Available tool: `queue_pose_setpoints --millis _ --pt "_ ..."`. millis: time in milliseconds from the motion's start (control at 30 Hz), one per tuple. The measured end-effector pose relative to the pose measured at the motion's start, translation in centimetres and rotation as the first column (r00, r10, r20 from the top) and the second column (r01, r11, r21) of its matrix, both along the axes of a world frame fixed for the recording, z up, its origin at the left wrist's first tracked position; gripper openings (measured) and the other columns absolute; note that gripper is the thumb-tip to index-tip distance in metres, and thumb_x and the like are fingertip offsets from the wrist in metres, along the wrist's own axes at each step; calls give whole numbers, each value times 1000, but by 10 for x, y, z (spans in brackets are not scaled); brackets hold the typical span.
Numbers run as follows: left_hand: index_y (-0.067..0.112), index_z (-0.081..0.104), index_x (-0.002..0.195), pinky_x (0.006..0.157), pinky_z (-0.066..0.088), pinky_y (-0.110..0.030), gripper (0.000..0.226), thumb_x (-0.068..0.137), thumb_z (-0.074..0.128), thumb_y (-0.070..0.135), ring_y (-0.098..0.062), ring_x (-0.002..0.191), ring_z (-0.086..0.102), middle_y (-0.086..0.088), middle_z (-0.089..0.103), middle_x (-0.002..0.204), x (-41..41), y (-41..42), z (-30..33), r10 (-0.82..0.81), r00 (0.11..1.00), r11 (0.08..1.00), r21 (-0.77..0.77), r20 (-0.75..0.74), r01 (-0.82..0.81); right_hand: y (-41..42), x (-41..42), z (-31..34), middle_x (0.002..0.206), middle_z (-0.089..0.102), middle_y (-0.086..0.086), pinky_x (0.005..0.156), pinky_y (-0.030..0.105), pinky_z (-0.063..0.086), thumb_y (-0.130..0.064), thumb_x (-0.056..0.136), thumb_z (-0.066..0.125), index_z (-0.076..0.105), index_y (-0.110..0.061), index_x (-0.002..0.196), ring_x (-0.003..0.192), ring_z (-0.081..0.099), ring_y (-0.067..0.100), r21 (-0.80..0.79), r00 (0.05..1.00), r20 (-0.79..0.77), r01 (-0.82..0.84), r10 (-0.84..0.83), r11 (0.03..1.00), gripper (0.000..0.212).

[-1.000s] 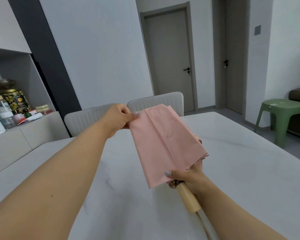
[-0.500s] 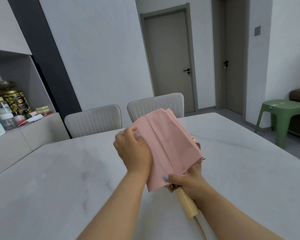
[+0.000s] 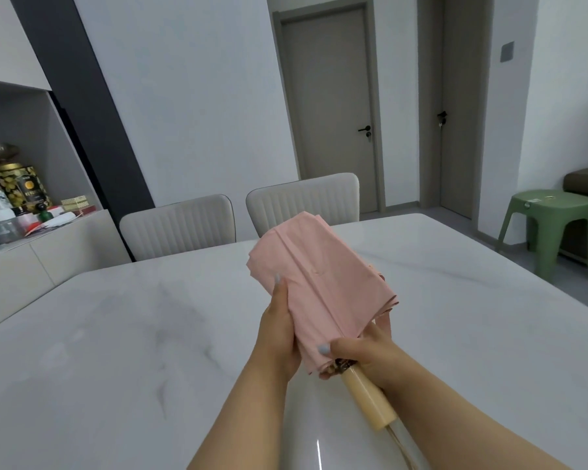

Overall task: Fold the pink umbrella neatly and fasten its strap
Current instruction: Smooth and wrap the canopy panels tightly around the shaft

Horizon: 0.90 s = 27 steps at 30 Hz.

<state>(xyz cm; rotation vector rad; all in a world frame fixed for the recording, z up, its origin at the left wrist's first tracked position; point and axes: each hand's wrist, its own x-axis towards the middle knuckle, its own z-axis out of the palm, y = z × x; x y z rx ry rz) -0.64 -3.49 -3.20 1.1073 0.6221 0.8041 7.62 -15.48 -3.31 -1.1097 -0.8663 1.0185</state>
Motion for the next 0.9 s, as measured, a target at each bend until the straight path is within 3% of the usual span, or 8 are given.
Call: queue_pose_setpoints --millis 100,267,433,533,567,633,767,900 --pt "5 55 132 109 39 -55 71 94 39 63 -37 121 59 -21 63 128 -9 9 -12 -151 981 983 -83 124 162 -1 0 -1 103 63 4 60 26 56 -7 54 71 58 -16 105 85 70 18 -33 996 -84 -14 11 999 54" --pt "-6 50 135 109 39 -55 72 97 40 55 -41 127 53 -30 54 135 -13 19 -30 -264 946 959 -57 186 278 5 3 -8 98 66 -1 72 39 58 -1 50 73 63 -10 104 87 73 23 -63 968 -245 31 -45 998 56" --pt "-6 44 138 105 42 -58 87 75 80 41 -44 124 54 -33 54 133 -12 19 -36 -348 920 938 57 181 343 9 7 -7 122 62 30 88 60 50 2 55 73 55 5 122 109 61 49 60 879 -461 -110 125 992 69" --pt "-5 44 132 74 57 -38 81 70 87 26 -25 78 69 -20 69 95 -17 22 -41 -392 906 920 54 160 388 8 11 -7 113 61 39 90 63 48 4 58 69 61 14 110 102 61 55 125 837 -493 -204 239 971 54" --pt "-4 42 129 57 53 -25 78 71 87 21 -13 57 61 -11 66 79 -19 23 -43 -434 887 900 33 161 434 8 11 -7 111 61 40 89 63 49 4 58 68 60 16 110 101 61 55 134 828 -494 -229 265 964 53" --pt "-4 33 127 47 46 -16 65 80 77 9 -2 46 49 -2 65 72 -22 22 -44 -514 838 853 9 184 522 7 10 -7 110 59 41 88 63 51 4 58 67 57 18 112 102 60 56 130 824 -485 -264 294 956 57" --pt "-6 13 130 69 55 -19 39 97 33 -12 -3 71 66 -1 73 91 -29 26 -42 -677 701 736 235 227 635 5 9 -7 111 58 41 84 58 54 3 58 67 53 17 119 102 62 53 99 842 -448 -287 300 953 65" --pt "-6 32 122 77 55 -26 51 84 65 1 -13 83 71 -5 75 89 -29 27 -45 -609 780 789 216 146 575 5 11 -8 96 66 27 68 40 56 -4 53 71 66 6 106 83 67 36 35 896 -352 -274 269 961 54"
